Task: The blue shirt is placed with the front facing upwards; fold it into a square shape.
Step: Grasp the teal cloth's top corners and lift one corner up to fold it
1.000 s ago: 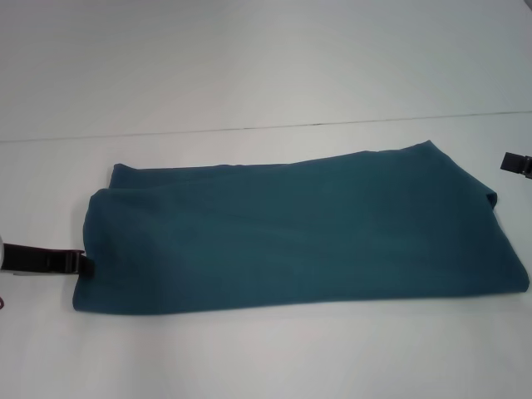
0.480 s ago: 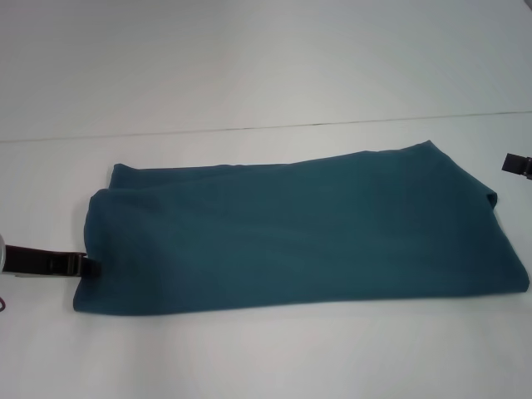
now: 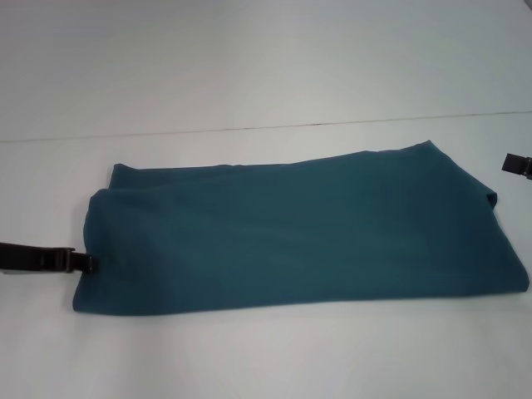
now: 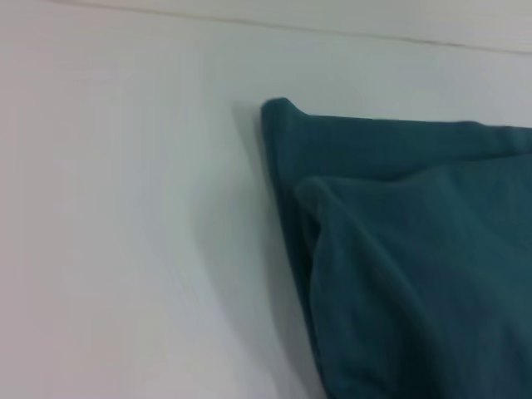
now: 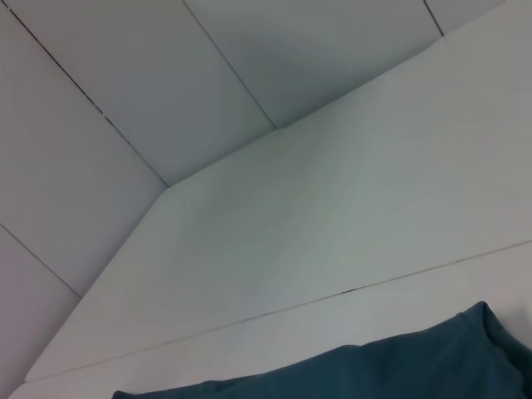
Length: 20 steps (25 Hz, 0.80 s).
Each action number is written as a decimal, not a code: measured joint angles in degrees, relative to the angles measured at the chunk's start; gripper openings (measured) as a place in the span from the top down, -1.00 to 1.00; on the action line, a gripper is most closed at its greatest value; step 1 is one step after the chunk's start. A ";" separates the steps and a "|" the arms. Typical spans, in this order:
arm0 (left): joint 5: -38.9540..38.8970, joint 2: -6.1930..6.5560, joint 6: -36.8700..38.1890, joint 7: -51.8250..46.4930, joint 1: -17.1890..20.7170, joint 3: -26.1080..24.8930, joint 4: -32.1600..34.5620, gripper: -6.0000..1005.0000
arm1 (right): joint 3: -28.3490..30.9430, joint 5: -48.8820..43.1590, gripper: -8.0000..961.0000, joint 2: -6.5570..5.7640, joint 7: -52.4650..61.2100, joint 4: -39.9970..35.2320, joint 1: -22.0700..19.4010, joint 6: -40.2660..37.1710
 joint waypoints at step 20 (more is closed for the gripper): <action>0.06 0.24 12.22 -6.58 3.91 -0.16 5.07 -0.35 | 0.11 0.11 -0.87 -0.60 0.42 -0.06 -0.06 0.00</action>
